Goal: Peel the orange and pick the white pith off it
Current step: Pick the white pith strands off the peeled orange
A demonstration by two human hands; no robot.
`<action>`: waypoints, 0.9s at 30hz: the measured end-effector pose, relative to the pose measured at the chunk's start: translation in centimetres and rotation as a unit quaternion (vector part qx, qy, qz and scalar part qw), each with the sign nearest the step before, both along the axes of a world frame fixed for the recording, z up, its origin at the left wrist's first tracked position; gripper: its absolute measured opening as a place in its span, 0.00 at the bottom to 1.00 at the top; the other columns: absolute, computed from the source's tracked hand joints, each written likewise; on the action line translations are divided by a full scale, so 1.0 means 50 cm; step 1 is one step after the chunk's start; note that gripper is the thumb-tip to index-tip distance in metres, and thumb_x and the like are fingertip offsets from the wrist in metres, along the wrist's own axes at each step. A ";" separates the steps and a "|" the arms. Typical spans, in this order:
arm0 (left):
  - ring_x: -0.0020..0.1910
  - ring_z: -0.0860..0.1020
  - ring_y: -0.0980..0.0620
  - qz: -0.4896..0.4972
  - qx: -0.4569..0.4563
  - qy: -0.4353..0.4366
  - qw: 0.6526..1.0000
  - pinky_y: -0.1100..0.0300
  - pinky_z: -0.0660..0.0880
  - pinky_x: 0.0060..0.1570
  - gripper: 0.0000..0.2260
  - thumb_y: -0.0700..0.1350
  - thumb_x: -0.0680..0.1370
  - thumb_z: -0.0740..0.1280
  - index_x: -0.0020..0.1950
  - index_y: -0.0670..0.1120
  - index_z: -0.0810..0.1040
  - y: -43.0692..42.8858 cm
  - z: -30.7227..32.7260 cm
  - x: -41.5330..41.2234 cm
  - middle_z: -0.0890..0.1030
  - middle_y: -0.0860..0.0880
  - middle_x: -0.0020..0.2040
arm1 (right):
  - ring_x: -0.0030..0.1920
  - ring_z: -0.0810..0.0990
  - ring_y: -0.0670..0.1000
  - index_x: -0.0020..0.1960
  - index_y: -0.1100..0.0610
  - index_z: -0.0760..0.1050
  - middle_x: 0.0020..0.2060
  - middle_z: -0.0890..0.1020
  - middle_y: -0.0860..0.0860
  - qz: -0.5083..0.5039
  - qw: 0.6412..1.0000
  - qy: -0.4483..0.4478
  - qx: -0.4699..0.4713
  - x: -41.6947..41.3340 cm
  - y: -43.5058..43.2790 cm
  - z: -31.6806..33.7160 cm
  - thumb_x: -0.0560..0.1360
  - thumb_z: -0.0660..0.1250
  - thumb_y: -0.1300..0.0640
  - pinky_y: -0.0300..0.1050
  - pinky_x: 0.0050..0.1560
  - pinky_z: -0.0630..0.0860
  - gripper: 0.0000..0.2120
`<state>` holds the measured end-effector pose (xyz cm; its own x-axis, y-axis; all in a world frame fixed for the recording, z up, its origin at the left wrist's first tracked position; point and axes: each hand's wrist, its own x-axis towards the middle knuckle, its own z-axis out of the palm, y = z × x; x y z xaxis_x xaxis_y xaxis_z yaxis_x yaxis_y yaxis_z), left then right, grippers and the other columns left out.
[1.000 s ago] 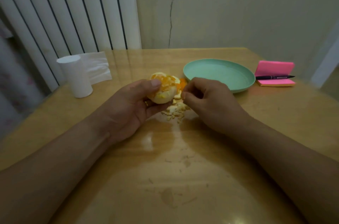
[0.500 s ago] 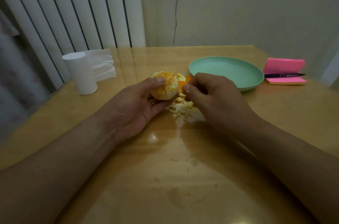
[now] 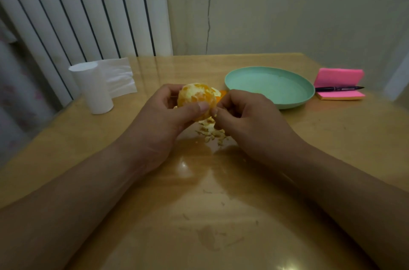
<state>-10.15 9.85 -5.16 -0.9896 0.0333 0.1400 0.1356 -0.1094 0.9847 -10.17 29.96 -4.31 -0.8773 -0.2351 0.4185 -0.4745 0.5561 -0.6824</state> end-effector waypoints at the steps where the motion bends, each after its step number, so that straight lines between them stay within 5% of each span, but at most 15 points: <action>1: 0.62 0.85 0.43 0.005 -0.021 0.010 1.000 0.46 0.80 0.64 0.29 0.46 0.70 0.83 0.68 0.45 0.78 -0.002 -0.002 -0.001 0.85 0.43 0.63 | 0.40 0.83 0.49 0.45 0.48 0.81 0.38 0.85 0.49 0.001 1.000 -0.001 -0.001 0.001 0.000 0.000 0.80 0.71 0.50 0.56 0.44 0.81 0.06; 10: 0.61 0.85 0.50 0.031 -0.100 0.050 0.993 0.46 0.81 0.65 0.28 0.54 0.70 0.83 0.67 0.50 0.78 0.007 0.003 0.016 0.85 0.51 0.60 | 0.37 0.84 0.50 0.43 0.49 0.81 0.36 0.85 0.50 -0.009 0.999 -0.008 -0.042 0.008 -0.005 0.006 0.78 0.72 0.53 0.57 0.40 0.83 0.05; 13: 0.63 0.84 0.46 0.020 -0.060 0.037 0.997 0.44 0.80 0.66 0.27 0.52 0.71 0.83 0.67 0.49 0.79 0.004 0.002 0.011 0.85 0.48 0.62 | 0.36 0.84 0.47 0.44 0.49 0.81 0.36 0.86 0.48 -0.003 0.998 -0.019 -0.063 0.007 -0.002 0.006 0.78 0.72 0.55 0.51 0.38 0.83 0.04; 17: 0.61 0.85 0.44 -0.030 0.070 -0.020 0.997 0.55 0.82 0.59 0.25 0.44 0.75 0.76 0.70 0.39 0.76 0.012 0.014 0.014 0.84 0.40 0.64 | 0.34 0.82 0.44 0.46 0.53 0.82 0.37 0.87 0.49 0.034 0.991 -0.066 -0.112 0.010 0.000 0.011 0.81 0.69 0.58 0.40 0.35 0.77 0.05; 24: 0.60 0.86 0.45 -0.022 0.110 -0.009 0.994 0.58 0.83 0.56 0.25 0.42 0.74 0.75 0.70 0.38 0.75 0.012 0.017 0.014 0.84 0.39 0.64 | 0.37 0.83 0.44 0.51 0.52 0.81 0.41 0.87 0.46 0.043 0.989 -0.100 -0.103 0.010 -0.002 0.010 0.83 0.68 0.47 0.43 0.38 0.80 0.09; 27: 0.61 0.85 0.45 -0.007 0.080 0.006 0.997 0.57 0.83 0.56 0.27 0.43 0.72 0.77 0.69 0.40 0.76 0.012 0.014 0.011 0.84 0.41 0.64 | 0.38 0.83 0.45 0.51 0.53 0.81 0.41 0.87 0.47 0.039 0.990 -0.099 -0.097 0.009 -0.001 0.009 0.84 0.68 0.50 0.44 0.39 0.81 0.08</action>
